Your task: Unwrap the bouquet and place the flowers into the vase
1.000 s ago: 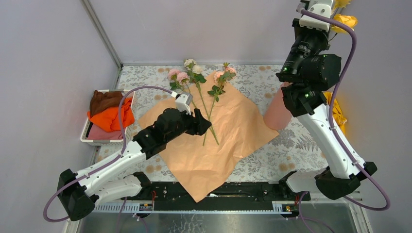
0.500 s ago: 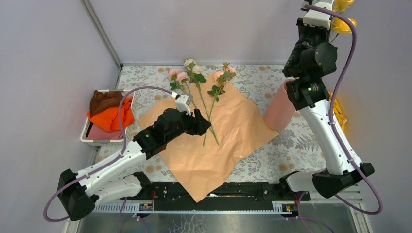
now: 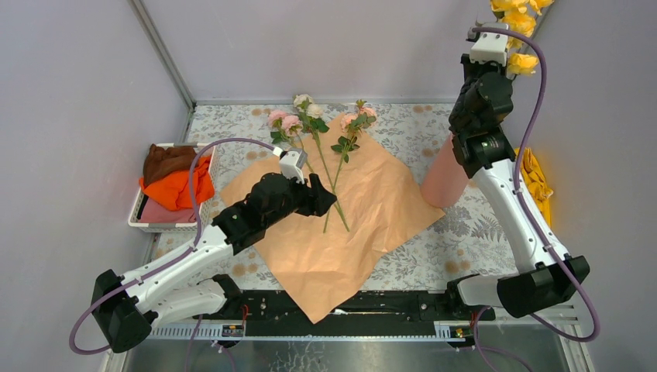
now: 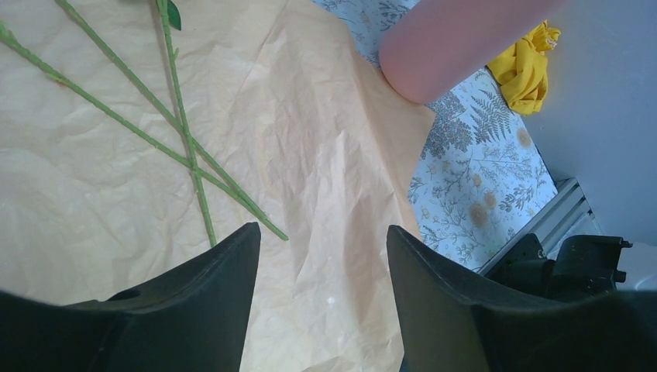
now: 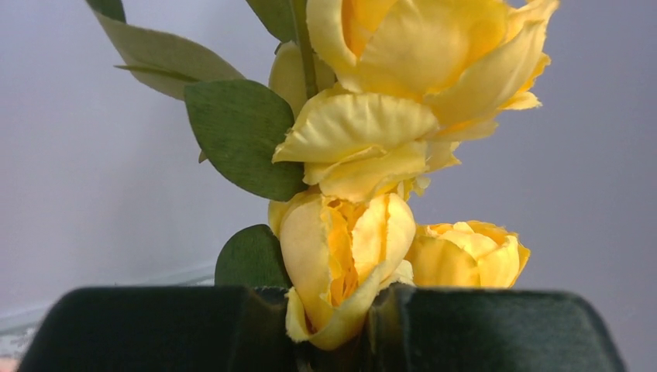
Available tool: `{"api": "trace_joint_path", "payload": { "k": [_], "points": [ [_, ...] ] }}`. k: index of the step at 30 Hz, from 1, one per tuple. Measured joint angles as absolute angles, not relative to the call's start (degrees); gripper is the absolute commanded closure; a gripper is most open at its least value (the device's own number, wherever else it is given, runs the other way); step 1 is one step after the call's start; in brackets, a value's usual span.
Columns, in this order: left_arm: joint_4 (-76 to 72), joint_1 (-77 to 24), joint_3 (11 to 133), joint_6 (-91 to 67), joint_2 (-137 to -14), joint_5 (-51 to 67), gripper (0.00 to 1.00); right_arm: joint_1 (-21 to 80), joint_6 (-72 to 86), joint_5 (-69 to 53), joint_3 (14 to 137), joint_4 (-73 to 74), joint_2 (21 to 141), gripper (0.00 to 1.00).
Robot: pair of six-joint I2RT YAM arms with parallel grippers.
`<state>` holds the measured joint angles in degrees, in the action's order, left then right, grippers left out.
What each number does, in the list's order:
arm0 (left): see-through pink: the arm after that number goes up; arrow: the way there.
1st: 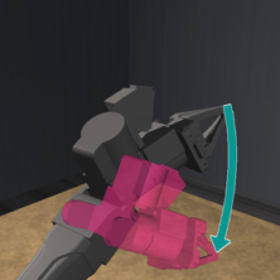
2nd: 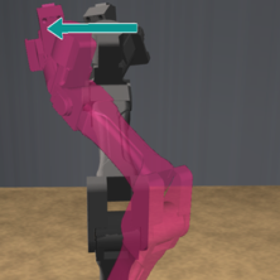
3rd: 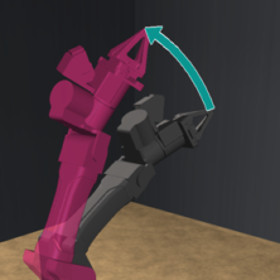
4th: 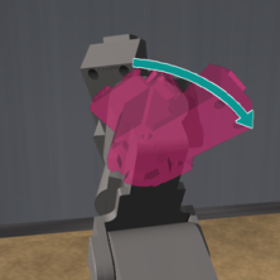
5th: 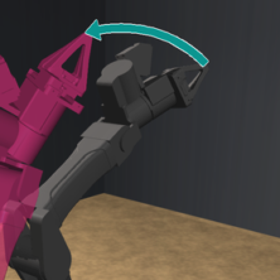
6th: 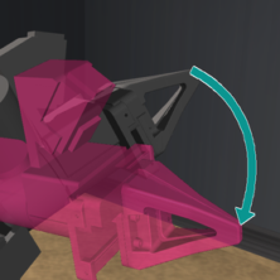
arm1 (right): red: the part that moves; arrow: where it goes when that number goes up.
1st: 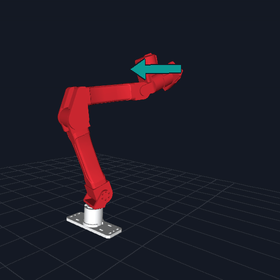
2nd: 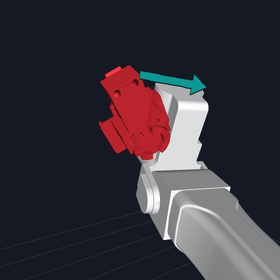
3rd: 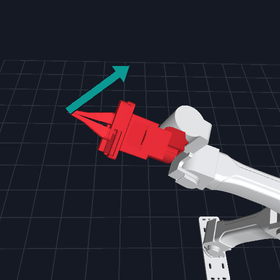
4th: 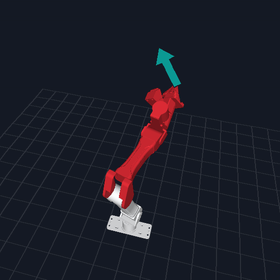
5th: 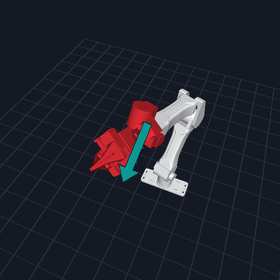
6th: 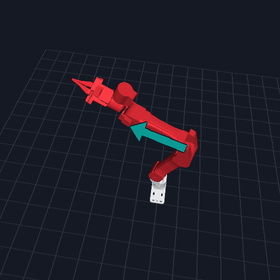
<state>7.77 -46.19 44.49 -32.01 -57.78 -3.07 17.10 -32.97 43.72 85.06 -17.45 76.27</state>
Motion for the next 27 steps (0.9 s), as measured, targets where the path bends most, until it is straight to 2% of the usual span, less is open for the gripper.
{"api": "trace_joint_path", "payload": {
  "k": [8, 11, 16, 21, 27],
  "points": [
    [7.73, -46.19, 44.12, -32.01, -57.78, -3.20, 0.32, 16.16, -27.62, 42.30, 79.05, -15.14, 73.30, 1.00],
    [7.70, -46.19, 44.12, -32.03, -57.78, -3.20, 0.32, 16.12, -25.52, 42.15, 77.19, -14.39, 71.22, 0.93],
    [7.62, -46.19, 44.12, -32.03, -57.80, -3.18, 0.32, 16.12, -22.57, 41.89, 74.26, -13.41, 67.88, 0.89],
    [7.46, -46.19, 44.10, -32.03, -57.80, -3.16, 0.32, 16.10, -20.67, 41.87, 71.59, -12.51, 66.81, 0.78],
    [7.40, -46.19, 43.94, -32.05, -57.84, -3.16, 0.32, 16.10, -19.25, 41.85, 69.30, -11.20, 66.78, 0.52]
  ]
}}
